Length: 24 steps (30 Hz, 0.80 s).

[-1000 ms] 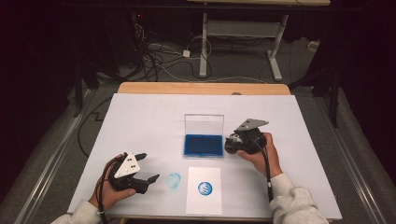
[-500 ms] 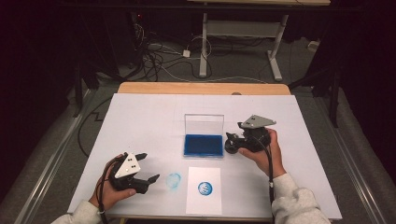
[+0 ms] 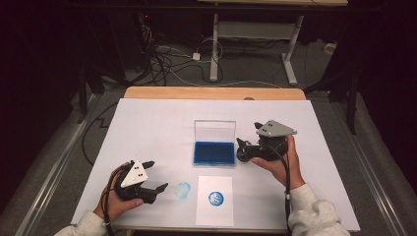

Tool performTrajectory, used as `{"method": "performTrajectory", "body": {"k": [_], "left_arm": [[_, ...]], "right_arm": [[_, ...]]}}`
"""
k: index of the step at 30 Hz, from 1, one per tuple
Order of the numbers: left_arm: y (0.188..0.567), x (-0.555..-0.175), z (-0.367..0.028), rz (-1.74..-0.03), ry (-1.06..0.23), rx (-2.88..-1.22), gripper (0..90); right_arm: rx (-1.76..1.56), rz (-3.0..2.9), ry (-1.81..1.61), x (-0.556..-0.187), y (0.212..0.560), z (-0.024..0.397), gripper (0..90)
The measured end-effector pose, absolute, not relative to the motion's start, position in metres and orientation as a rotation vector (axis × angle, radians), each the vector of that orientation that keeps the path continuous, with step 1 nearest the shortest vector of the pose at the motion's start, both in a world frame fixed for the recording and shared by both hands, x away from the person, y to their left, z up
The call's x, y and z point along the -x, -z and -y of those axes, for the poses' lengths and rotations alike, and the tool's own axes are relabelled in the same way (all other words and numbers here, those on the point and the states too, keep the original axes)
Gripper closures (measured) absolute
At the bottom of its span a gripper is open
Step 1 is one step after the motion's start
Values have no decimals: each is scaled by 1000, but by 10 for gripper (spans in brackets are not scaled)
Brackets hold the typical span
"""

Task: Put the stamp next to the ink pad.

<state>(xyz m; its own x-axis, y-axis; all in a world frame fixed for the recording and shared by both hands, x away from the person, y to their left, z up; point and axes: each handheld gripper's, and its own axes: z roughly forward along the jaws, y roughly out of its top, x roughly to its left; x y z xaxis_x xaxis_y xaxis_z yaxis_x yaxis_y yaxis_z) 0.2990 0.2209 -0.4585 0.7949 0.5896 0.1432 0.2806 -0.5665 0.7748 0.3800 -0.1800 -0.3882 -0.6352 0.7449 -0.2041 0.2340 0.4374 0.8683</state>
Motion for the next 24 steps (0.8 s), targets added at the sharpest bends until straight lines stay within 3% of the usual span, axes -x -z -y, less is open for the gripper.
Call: {"method": "performTrajectory", "body": {"k": [24], "left_arm": [[458,-299,-222,-638,-514,-2196,156]], "right_arm": [[-746,-2092,-1139,-352,374,179,189]]}}
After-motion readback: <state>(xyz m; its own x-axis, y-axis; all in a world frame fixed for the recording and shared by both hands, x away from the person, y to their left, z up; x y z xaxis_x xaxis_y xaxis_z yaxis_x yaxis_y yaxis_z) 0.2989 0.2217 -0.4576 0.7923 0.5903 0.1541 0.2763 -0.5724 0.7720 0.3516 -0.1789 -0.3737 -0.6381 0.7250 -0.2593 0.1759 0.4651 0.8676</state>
